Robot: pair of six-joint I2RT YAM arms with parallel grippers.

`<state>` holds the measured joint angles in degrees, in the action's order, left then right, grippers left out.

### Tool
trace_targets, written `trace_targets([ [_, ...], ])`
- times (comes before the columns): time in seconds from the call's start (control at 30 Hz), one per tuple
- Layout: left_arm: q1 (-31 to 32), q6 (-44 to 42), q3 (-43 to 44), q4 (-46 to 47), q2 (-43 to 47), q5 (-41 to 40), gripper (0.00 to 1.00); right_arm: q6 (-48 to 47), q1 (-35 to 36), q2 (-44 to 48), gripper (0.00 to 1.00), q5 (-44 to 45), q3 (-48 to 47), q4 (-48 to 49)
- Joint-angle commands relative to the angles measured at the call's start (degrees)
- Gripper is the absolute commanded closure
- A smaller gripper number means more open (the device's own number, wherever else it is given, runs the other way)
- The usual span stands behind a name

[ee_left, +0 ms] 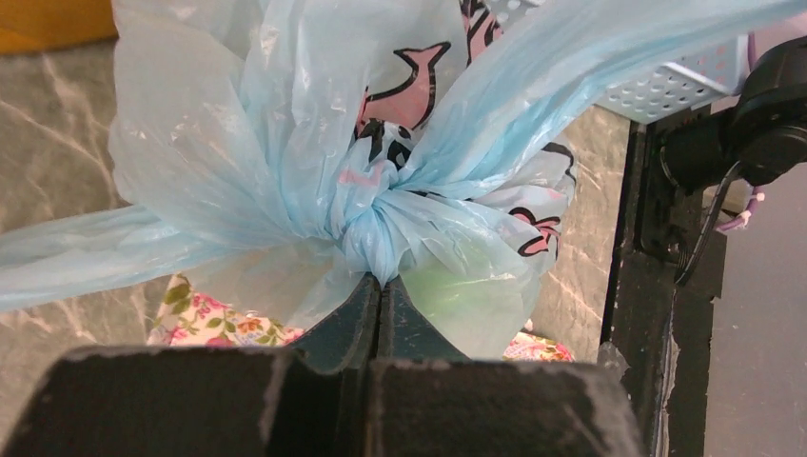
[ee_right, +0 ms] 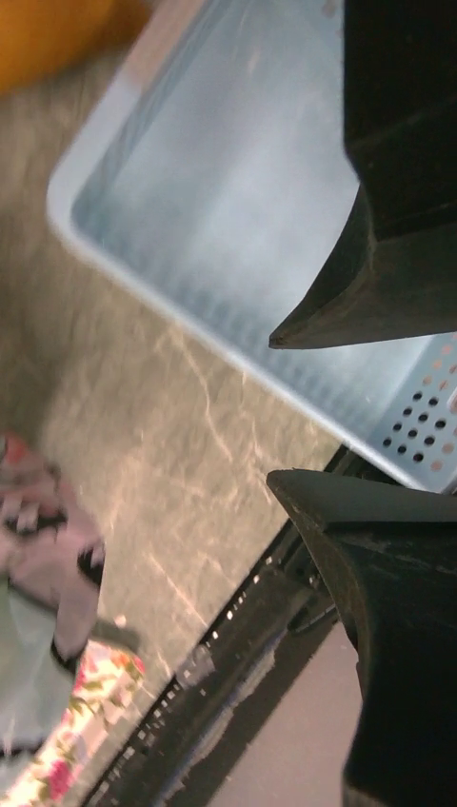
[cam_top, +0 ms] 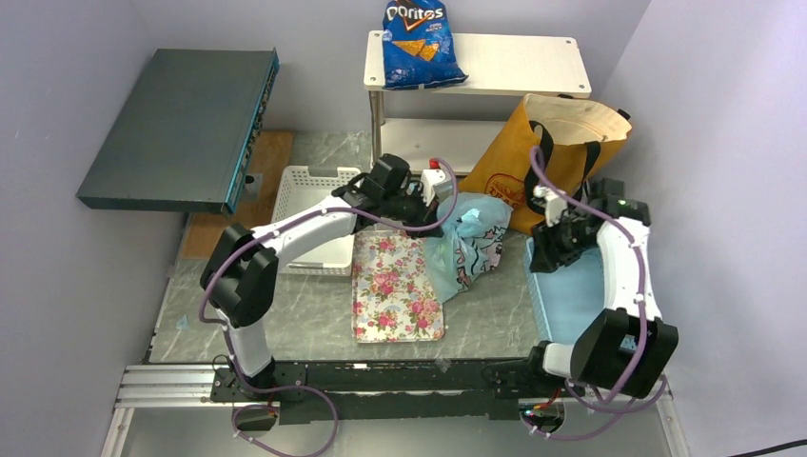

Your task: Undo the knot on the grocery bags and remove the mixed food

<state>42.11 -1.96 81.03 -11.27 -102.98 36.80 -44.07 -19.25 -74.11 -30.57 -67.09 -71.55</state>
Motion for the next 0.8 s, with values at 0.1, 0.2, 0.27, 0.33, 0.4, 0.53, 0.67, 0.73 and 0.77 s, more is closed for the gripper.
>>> trace_targets([
  [0.1,1.53,-3.37,0.68,-1.77,-2.99,1.30,1.00,5.58,9.13,0.62,0.53,2.61,8.03,9.63],
  [0.2,1.94,-5.41,0.29,-2.20,-2.44,1.70,1.00,6.88,8.72,-2.56,0.61,7.71,10.18,14.21],
  [0.27,2.75,-7.60,-0.56,-2.26,-1.60,1.39,1.00,7.16,6.48,-4.05,0.63,10.14,11.76,17.59],
  [0.33,4.19,-10.61,-1.51,-1.99,-0.70,0.91,1.00,6.19,3.58,-6.63,0.63,9.85,11.12,17.42],
  [0.4,6.22,-14.24,-2.02,-1.40,0.32,-0.06,1.00,4.98,0.98,-8.27,0.63,8.12,8.67,15.66],
  [0.53,10.26,-21.88,-1.52,1.45,1.23,-2.27,1.00,1.48,-1.51,-8.24,0.57,4.39,3.38,10.05],
  [0.67,13.05,-30.61,3.31,0.25,0.03,-3.28,1.00,-6.02,-5.58,-6.48,0.45,-6.64,-5.75,-3.24],
  [0.73,13.54,-34.35,4.58,0.93,0.54,-3.22,1.00,-9.62,-6.59,-5.16,0.42,-9.40,-9.70,-8.03],
  [0.77,13.53,-35.66,5.30,0.67,0.83,-2.65,1.00,-10.96,-6.79,-4.26,0.41,-10.55,-11.50,-9.94],
])
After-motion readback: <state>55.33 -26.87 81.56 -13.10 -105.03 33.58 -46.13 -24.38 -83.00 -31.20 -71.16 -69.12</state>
